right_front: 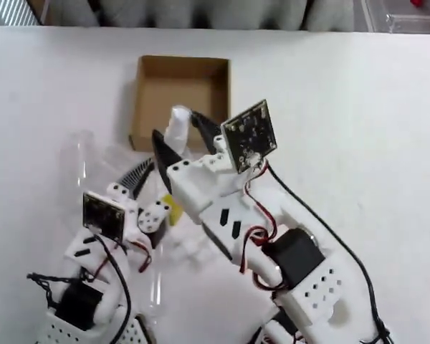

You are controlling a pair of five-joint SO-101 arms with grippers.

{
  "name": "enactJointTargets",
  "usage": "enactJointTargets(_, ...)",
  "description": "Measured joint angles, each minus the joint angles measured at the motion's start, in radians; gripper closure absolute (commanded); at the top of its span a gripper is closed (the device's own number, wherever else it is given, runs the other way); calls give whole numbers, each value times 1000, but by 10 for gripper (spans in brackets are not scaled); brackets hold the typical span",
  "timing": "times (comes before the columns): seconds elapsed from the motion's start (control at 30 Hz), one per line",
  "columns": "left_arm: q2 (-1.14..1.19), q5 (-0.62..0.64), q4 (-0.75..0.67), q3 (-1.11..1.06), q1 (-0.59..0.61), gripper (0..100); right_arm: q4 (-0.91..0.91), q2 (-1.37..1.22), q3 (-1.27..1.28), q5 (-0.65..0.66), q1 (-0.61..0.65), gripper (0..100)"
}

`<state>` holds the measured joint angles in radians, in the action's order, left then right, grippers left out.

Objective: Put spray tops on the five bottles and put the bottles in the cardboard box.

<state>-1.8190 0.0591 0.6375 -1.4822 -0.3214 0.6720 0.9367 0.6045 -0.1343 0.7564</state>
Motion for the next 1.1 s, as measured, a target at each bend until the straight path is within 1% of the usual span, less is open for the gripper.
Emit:
enactJointTargets(0.27,0,0,0,0,0,979,180,2,-244,0,3,799)
enactJointTargets(0.33,0,0,0,0,0,979,206,2,-285,0,3,860)
enactJointTargets(0.4,0,0,0,0,0,979,216,3,-305,0,3,969)
enactJointTargets(0.43,0,0,0,0,0,979,216,3,-310,0,3,997)
enactJointTargets(0.5,0,0,0,0,0,979,216,3,-313,0,3,950)
enactJointTargets(0.6,0,0,0,0,31,979,216,-2,-315,0,-18,988)
enactJointTargets(0.87,0,0,0,0,46,979,153,-167,-316,-2,-201,983)
enactJointTargets(0.97,0,0,0,0,44,979,144,-245,-315,-2,-212,983)
enactJointTargets(1.1,0,0,0,0,44,979,143,-261,-315,-2,-196,983)
